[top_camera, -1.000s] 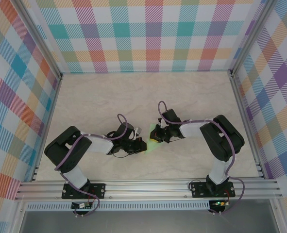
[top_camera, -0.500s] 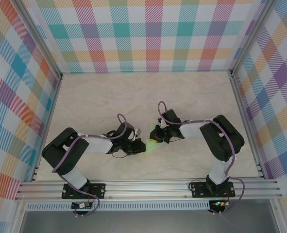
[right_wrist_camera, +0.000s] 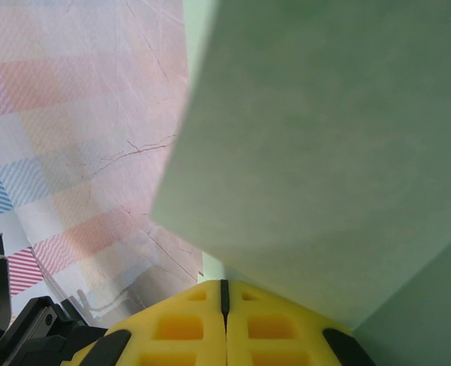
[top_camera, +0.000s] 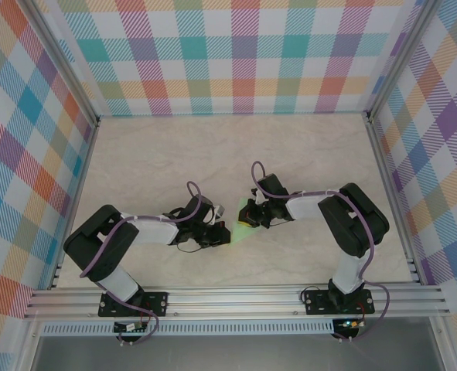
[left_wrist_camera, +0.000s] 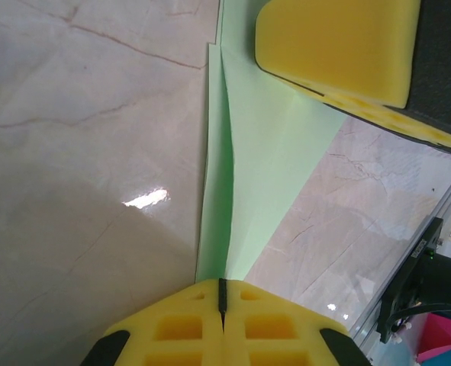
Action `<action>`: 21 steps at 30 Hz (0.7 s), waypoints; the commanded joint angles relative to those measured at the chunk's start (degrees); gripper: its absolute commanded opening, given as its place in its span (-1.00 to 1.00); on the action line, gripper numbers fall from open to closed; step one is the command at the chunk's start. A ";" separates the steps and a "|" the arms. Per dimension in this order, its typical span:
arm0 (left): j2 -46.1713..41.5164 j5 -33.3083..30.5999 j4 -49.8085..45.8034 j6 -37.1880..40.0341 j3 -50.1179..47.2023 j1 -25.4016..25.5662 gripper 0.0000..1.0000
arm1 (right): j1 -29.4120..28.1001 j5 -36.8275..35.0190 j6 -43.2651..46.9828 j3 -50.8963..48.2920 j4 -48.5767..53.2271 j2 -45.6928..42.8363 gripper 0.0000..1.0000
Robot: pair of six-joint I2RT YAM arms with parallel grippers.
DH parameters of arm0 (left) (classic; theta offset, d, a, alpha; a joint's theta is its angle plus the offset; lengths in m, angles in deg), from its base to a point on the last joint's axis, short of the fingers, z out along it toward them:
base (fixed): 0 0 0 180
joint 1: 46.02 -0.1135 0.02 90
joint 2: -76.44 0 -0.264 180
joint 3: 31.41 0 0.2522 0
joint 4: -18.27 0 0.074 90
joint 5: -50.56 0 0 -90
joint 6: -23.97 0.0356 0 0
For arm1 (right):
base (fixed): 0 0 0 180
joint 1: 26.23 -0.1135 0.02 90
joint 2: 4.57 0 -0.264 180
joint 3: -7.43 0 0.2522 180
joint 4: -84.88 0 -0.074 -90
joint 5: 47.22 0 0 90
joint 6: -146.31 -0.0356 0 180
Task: Fold a paper plane with a square sheet of paper (pick it up from the middle)
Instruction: Fourth fold the wing at the center of the table.
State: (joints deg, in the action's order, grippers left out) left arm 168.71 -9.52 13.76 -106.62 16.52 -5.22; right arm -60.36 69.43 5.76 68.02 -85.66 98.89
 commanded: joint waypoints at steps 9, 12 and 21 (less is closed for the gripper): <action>1.72 1.14 -10.61 3.23 0.10 0.96 -0.92 | 0.34 -3.74 0.53 -1.99 4.29 3.48 -0.91; 0.73 1.29 -11.02 3.59 0.10 1.04 -0.91 | 0.38 -3.72 0.62 -1.98 4.44 3.43 -0.92; -0.07 0.01 -14.29 4.56 1.70 1.12 -0.88 | 0.37 -3.80 0.81 -1.65 4.82 3.43 -0.92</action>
State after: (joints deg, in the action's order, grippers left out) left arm 169.32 -10.14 8.23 -103.54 18.88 -5.05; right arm -60.36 70.30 5.76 68.02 -85.85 99.26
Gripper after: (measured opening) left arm 0.062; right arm 0.046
